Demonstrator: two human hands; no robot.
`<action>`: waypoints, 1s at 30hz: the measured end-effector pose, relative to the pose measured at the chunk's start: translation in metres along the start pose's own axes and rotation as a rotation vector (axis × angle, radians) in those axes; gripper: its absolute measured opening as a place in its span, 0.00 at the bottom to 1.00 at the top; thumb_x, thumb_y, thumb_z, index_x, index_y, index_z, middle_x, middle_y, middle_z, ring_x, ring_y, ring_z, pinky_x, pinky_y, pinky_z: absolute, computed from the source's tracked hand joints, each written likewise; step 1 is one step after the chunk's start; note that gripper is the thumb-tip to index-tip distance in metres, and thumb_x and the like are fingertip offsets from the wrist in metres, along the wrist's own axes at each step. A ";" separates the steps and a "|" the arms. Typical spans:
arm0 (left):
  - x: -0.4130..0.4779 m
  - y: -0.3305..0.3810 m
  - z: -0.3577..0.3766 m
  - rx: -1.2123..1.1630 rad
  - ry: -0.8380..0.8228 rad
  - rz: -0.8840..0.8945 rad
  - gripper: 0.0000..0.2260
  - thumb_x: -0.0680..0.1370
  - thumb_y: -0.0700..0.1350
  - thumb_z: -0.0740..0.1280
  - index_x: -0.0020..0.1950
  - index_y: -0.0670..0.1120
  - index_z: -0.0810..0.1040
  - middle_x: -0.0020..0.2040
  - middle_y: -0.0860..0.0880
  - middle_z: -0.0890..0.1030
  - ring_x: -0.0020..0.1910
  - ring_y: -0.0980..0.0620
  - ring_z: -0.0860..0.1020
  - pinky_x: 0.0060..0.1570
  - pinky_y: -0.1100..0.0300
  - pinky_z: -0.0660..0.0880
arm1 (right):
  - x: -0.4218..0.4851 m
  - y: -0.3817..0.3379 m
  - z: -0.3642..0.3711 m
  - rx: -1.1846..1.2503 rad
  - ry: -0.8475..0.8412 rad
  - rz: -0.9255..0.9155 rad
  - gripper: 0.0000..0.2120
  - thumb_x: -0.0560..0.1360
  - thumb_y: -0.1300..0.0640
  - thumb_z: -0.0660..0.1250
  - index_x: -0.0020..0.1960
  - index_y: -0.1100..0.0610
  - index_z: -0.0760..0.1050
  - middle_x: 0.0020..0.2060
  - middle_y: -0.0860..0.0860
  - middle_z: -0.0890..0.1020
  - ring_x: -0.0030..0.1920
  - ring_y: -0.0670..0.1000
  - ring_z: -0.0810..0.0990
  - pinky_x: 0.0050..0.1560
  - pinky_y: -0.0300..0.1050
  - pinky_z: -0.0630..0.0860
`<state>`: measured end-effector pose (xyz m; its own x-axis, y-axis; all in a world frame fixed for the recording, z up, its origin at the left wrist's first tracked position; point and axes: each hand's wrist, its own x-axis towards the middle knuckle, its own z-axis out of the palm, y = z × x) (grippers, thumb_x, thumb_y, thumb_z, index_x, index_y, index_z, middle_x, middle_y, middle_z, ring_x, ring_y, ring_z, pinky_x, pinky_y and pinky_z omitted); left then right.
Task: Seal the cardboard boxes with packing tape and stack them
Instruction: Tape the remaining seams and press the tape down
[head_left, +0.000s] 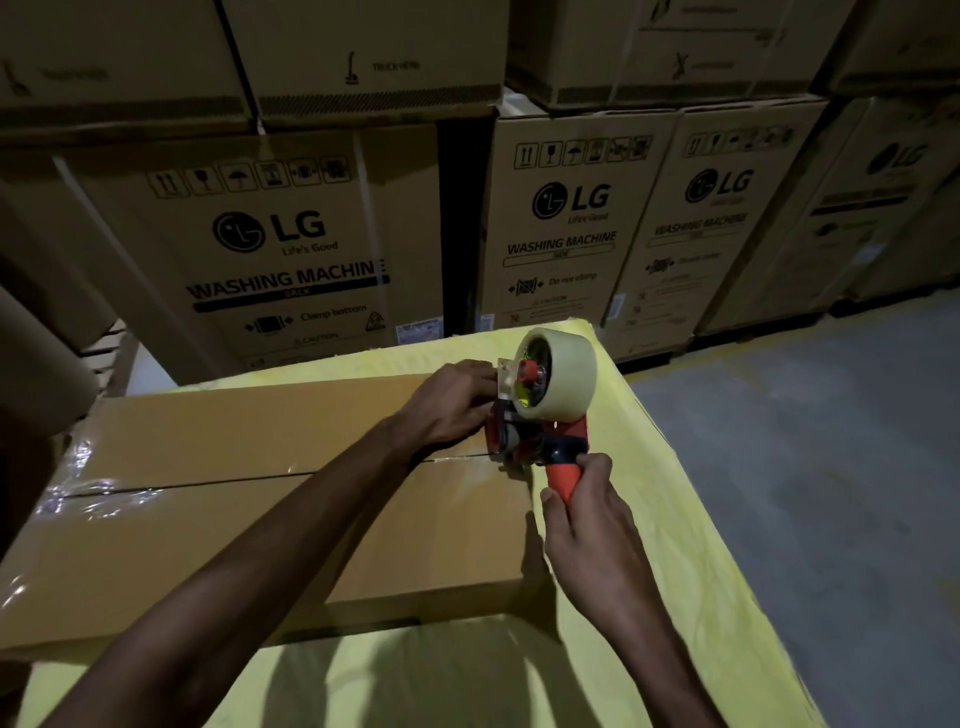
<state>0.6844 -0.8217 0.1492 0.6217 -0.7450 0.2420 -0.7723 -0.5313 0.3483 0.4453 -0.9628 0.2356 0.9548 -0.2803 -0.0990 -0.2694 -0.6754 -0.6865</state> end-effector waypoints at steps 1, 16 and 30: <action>-0.002 -0.003 0.000 0.045 -0.019 0.032 0.15 0.83 0.54 0.59 0.63 0.54 0.83 0.66 0.52 0.82 0.63 0.48 0.78 0.56 0.48 0.77 | 0.000 0.001 0.000 0.001 -0.005 0.004 0.14 0.85 0.51 0.59 0.66 0.48 0.57 0.60 0.49 0.75 0.55 0.50 0.77 0.49 0.45 0.73; -0.003 -0.014 -0.001 0.102 -0.180 -0.179 0.27 0.81 0.72 0.48 0.77 0.67 0.68 0.80 0.65 0.63 0.80 0.48 0.64 0.71 0.36 0.63 | -0.031 0.001 -0.010 -0.124 -0.042 -0.032 0.13 0.86 0.49 0.55 0.67 0.48 0.55 0.59 0.47 0.72 0.52 0.47 0.74 0.47 0.42 0.71; -0.031 0.028 0.006 0.234 -0.227 -0.136 0.33 0.81 0.72 0.46 0.83 0.62 0.54 0.85 0.56 0.47 0.84 0.48 0.44 0.75 0.26 0.40 | -0.062 0.015 -0.019 -0.065 -0.091 0.022 0.12 0.85 0.46 0.55 0.63 0.43 0.53 0.59 0.44 0.72 0.54 0.45 0.74 0.50 0.43 0.71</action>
<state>0.6427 -0.8158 0.1456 0.6962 -0.7178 -0.0090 -0.7098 -0.6902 0.1405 0.3799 -0.9689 0.2449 0.9551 -0.2349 -0.1806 -0.2955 -0.7135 -0.6353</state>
